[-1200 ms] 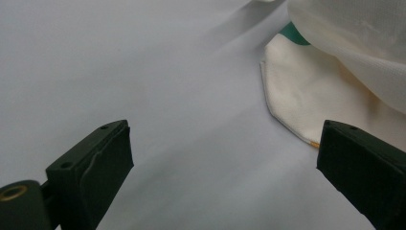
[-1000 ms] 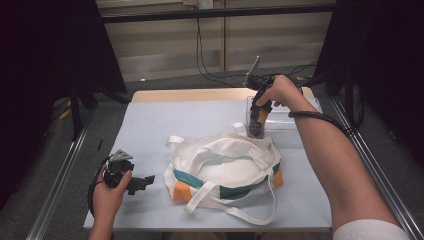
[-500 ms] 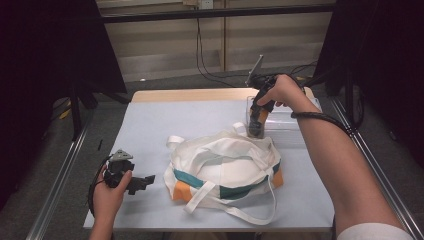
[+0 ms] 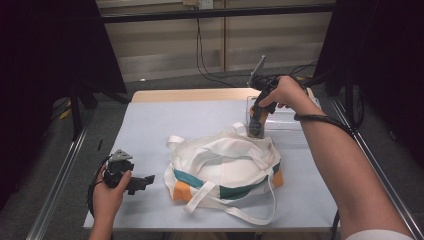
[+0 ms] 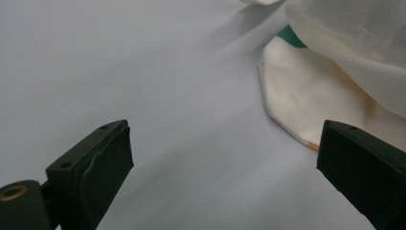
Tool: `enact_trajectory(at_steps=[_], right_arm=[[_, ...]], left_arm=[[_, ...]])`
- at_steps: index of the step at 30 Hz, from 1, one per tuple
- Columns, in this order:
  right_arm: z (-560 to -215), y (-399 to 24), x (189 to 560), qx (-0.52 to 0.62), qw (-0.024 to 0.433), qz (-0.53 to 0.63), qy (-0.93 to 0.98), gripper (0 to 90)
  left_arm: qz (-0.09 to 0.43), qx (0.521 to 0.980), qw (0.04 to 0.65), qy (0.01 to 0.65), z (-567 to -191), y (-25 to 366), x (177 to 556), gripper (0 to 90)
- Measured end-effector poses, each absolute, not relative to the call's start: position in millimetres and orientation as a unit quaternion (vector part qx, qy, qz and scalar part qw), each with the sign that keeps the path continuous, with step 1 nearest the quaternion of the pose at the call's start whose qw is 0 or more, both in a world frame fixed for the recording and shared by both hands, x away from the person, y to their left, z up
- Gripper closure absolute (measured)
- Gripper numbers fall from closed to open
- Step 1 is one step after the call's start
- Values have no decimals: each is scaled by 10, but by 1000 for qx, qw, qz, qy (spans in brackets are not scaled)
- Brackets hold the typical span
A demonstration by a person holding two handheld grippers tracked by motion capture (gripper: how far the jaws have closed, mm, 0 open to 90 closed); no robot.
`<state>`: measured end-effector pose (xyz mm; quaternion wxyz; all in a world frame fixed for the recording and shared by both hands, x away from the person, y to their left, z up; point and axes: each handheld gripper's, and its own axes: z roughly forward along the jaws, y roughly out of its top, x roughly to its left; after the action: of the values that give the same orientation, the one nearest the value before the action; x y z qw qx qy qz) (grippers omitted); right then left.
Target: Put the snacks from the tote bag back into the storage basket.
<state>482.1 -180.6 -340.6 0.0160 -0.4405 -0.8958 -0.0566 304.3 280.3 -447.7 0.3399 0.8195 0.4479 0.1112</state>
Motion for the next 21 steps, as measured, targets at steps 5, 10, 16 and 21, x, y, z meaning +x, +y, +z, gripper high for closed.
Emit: enact_trajectory(at_steps=[5,10,16,21], right_arm=[[-3414,-1834,4791,-440,15,-57,-896,128],[-3408,-1862,4754,-443,18,-59,-894,125],[-3403,-1885,4688,-440,16,-59,-896,120],[-3390,-1890,4639,-439,17,-63,-896,118]], left_arm=[[111,817,343,449,-4477,2803,3044,49],[109,820,343,445,-4459,2796,3051,48],[110,817,346,448,-4457,2796,3036,48],[112,816,345,450,-4451,2808,3016,48]])
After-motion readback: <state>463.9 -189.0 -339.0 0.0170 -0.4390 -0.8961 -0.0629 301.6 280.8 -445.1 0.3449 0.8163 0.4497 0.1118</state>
